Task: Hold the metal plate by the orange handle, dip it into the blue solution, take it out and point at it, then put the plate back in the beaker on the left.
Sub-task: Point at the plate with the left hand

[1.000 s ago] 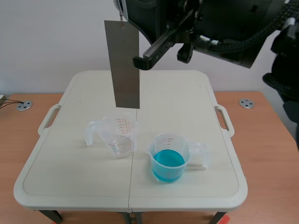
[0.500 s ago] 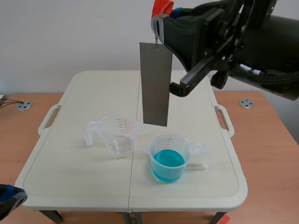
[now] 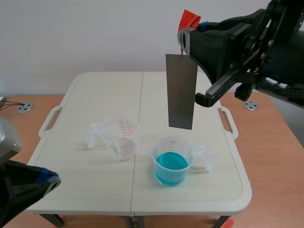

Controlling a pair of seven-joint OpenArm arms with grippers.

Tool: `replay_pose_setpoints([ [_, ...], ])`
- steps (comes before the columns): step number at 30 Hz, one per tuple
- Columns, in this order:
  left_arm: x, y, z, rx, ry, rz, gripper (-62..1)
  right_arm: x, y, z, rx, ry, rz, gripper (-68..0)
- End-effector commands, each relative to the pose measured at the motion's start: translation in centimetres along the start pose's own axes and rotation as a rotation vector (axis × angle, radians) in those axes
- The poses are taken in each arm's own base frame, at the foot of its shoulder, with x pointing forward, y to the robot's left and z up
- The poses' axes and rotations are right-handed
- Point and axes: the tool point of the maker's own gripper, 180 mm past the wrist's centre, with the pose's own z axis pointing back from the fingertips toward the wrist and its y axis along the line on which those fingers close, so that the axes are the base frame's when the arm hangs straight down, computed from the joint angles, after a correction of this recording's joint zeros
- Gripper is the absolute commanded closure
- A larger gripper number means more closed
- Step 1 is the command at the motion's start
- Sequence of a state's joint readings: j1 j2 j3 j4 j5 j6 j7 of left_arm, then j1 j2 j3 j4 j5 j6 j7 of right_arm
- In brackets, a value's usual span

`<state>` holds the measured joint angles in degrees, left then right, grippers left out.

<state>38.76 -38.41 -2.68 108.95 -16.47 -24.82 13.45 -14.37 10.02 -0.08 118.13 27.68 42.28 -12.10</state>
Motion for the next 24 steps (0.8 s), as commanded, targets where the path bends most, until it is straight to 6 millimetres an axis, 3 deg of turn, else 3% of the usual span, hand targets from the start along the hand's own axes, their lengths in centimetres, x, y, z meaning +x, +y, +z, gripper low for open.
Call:
replay_pose_setpoints([
  [1, 1.8, -0.1, -0.5, -0.017, -0.060, -0.019, -2.7, 1.1, 0.5, 0.0, 0.021, -0.035, 0.012, -1.5],
  [8, 5.0, 1.0, -2.6, -0.025, -0.146, -0.082, -2.7, 1.1, 0.5, 0.2, 0.028, -0.031, 0.020, -1.5],
  [14, 5.1, 1.4, -4.8, -0.057, -0.152, -0.099, -2.7, 1.1, 0.5, 0.2, 0.028, -0.031, 0.020, -1.5],
  [24, 6.3, 0.0, -7.7, -0.168, -0.184, -0.123, -2.7, 1.1, 0.5, 0.1, 0.028, -0.029, 0.022, -1.5],
])
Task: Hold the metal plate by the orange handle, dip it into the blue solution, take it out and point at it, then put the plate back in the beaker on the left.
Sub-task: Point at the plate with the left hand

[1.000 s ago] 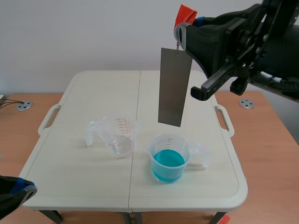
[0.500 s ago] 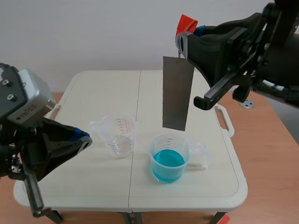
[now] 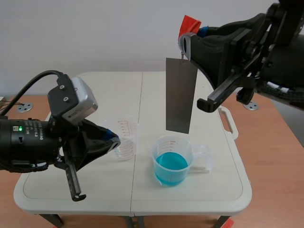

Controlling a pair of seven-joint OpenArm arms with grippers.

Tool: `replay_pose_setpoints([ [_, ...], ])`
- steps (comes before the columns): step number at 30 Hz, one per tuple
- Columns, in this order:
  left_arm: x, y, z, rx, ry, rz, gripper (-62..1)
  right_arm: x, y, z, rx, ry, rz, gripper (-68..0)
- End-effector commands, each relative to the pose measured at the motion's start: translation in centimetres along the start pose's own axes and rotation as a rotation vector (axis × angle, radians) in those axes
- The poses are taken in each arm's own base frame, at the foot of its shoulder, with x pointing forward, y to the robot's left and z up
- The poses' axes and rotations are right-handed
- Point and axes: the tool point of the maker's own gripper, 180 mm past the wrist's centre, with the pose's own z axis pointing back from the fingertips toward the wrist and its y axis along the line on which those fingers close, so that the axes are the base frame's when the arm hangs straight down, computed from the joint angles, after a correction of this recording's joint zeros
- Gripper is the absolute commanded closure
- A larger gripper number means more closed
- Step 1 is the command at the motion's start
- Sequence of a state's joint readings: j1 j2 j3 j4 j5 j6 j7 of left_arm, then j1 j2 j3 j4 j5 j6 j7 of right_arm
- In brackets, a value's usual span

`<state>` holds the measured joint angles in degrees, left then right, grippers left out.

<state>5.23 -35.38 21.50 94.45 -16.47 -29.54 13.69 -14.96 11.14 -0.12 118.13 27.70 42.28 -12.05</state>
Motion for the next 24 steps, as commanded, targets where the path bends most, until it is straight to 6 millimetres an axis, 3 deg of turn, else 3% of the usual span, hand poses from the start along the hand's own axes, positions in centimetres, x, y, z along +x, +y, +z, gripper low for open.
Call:
replay_pose_setpoints([
  [1, 1.0, -0.5, -0.4, -0.019, -0.033, 0.001, -2.7, 1.5, 0.4, -0.1, 0.018, -0.047, 0.018, -1.5],
  [9, 2.1, -1.5, -2.5, -0.105, -0.068, -0.010, -2.7, 1.5, 0.4, -0.1, 0.018, -0.047, 0.018, -1.5],
  [24, 3.8, -1.0, -5.0, -0.122, -0.107, -0.027, -2.7, 1.5, 0.4, -0.1, 0.019, -0.047, 0.018, -1.5],
])
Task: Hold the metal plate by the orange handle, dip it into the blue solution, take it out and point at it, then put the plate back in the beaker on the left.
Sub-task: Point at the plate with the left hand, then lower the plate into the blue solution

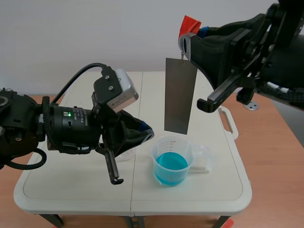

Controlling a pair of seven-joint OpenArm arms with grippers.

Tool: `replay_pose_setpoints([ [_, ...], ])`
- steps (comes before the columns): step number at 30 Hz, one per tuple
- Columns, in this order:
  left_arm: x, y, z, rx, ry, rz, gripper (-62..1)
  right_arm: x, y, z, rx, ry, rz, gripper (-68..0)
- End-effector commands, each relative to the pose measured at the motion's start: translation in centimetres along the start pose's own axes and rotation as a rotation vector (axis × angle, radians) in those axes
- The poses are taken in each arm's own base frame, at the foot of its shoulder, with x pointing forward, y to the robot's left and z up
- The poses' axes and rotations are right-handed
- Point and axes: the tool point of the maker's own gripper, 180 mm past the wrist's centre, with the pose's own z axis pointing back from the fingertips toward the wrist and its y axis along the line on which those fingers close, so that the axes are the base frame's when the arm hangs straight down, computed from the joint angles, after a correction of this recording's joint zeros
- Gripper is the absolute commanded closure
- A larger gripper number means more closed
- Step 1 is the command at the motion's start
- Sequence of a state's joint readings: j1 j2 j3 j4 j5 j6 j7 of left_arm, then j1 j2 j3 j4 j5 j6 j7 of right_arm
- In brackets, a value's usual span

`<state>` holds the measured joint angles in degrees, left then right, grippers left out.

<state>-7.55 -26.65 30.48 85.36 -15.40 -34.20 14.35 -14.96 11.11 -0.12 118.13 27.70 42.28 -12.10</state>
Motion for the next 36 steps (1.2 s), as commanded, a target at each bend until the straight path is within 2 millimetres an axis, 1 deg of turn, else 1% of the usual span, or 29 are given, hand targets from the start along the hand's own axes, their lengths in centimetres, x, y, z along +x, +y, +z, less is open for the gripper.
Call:
replay_pose_setpoints([
  [1, 1.2, -0.1, -0.3, -0.007, -0.038, -0.005, -2.7, 1.5, 0.4, -0.1, 0.019, -0.047, 0.018, -1.5],
  [9, 1.9, -0.2, -1.0, -0.010, -0.047, -0.019, -2.7, 1.5, 0.4, -0.1, 0.019, -0.048, 0.018, -1.5],
  [24, 1.7, -0.1, -1.0, -0.006, -0.036, -0.018, -2.7, 1.5, 0.4, -0.1, 0.019, -0.049, 0.018, -1.5],
  [27, 1.0, 0.1, -0.4, 0.004, -0.021, -0.015, -2.7, 1.6, 0.3, -0.1, 0.019, -0.051, 0.020, -1.5],
  [30, -0.5, 0.3, 0.5, 0.019, 0.016, 0.001, -2.7, 1.6, 0.3, -0.1, 0.019, -0.052, 0.019, -1.5],
  [33, -2.0, 1.0, 2.2, 0.059, 0.029, 0.027, -2.7, 1.6, 0.3, -0.1, 0.019, -0.052, 0.018, -1.5],
  [36, -3.8, 1.8, 4.4, 0.115, 0.043, 0.055, -2.7, 1.6, 0.3, -0.1, 0.019, -0.052, 0.018, -1.5],
])
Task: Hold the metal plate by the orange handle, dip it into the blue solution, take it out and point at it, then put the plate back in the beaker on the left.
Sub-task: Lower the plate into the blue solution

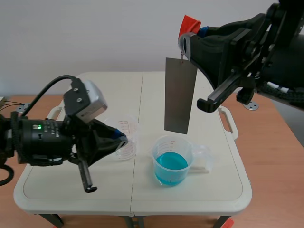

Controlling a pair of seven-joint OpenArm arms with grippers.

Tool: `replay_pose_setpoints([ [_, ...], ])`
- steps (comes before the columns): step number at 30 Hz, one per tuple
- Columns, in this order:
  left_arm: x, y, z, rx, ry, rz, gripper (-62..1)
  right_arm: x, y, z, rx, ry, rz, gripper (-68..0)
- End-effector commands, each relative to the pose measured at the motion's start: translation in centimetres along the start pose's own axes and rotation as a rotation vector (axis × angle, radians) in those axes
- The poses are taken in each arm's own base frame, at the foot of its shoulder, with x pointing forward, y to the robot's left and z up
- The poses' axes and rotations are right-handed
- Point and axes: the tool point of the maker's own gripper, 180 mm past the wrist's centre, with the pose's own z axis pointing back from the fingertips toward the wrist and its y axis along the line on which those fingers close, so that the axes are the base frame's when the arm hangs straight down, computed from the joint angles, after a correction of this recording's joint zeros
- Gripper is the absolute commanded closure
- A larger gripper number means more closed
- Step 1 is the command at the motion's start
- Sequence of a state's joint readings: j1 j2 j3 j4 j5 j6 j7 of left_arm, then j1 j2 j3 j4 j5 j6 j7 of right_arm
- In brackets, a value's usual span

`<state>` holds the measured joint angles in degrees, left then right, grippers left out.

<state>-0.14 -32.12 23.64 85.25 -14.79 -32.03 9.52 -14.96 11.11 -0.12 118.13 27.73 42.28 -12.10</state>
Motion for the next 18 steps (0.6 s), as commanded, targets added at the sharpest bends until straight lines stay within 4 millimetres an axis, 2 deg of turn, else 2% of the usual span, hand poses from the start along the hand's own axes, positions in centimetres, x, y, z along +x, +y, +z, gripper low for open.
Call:
replay_pose_setpoints([
  [1, -0.8, 0.4, 1.4, 0.019, 0.005, 0.008, -2.7, 1.6, 0.3, -0.1, 0.019, -0.052, 0.019, -1.5],
  [5, -3.9, 1.2, 4.9, 0.078, 0.065, 0.038, -2.7, 1.6, 0.3, -0.1, 0.019, -0.052, 0.019, -1.5],
  [12, -7.7, 2.9, 11.0, 0.179, 0.170, 0.065, -2.7, 1.5, 0.3, -0.1, 0.019, -0.047, 0.018, -1.5],
  [18, -11.6, 2.3, 15.6, 0.239, 0.319, 0.105, -2.7, 1.3, 0.3, -0.1, 0.019, -0.039, 0.017, -1.5],
])
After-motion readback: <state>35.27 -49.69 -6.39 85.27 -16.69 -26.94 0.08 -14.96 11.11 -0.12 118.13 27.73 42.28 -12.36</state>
